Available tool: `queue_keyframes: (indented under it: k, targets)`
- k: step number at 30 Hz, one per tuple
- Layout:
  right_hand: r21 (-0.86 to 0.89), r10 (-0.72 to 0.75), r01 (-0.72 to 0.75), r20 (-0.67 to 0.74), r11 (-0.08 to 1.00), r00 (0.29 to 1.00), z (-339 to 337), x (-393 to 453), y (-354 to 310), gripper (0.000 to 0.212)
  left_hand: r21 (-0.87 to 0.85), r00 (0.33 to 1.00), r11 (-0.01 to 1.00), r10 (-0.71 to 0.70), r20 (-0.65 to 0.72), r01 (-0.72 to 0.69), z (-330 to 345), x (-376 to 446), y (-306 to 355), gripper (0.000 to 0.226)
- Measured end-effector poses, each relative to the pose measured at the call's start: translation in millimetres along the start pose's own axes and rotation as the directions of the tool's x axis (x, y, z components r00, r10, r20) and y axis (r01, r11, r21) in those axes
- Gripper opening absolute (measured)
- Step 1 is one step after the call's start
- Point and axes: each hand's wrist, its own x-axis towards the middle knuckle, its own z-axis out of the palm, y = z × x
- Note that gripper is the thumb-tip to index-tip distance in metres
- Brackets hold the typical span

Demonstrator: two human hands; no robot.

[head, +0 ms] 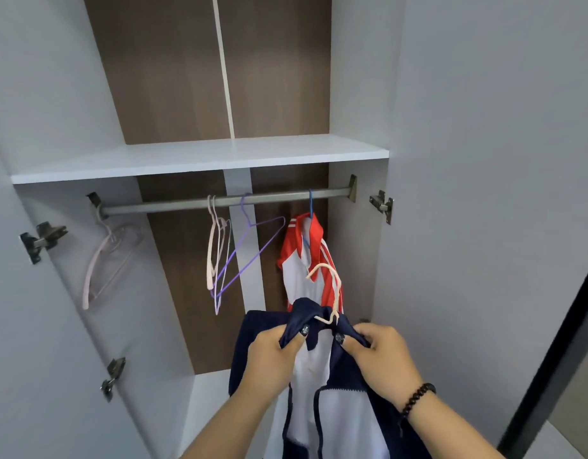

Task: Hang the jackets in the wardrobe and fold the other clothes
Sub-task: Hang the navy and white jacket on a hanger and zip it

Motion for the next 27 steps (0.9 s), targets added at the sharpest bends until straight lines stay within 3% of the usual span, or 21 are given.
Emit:
queue_keyframes:
  k: [4, 6, 10, 12, 15, 19, 27]
  targets:
    - [0.066, 0.013, -0.011, -0.034, 0.998, 0.999, 0, 46, 12, 0.035, -0.074, 0.999, 0.997, -0.005, -0.033, 0.003, 11, 35, 0, 0.034]
    - [0.091, 0.019, -0.015, -0.050, 0.996, 0.999, 4, 67, 15, 0.036, -0.190, 0.996, 0.981, -0.043, -0.074, 0.028, 13, 52, 1, 0.006]
    - [0.186, 0.092, -0.073, -0.091, 0.980, 0.992, 14, 111, 21, 0.037, -0.359, 0.967, 0.901, -0.256, 0.016, 0.244, 14, 86, -2, 0.038]
    - [0.221, 0.126, -0.101, -0.104, 0.970, 0.987, 18, 131, 22, 0.034, -0.348, 0.958, 0.893, -0.271, 0.091, 0.285, 15, 99, -5, 0.036]
    - [0.259, 0.170, -0.140, -0.097, 0.956, 0.981, 25, 157, 21, 0.044, -0.312, 0.958, 0.906, -0.277, 0.072, 0.285, 19, 118, -12, 0.025]
    - [0.122, 0.220, -0.209, -0.089, 0.970, 0.971, 35, 194, 22, 0.060, -0.355, 0.970, 0.903, -0.231, 0.070, 0.241, 20, 151, -17, 0.014]
    - [-0.159, 0.201, -0.239, -0.219, 0.958, 0.955, 59, 276, 5, 0.049, -0.486, 0.988, 0.861, -0.146, 0.046, 0.149, 1, 248, -34, 0.021]
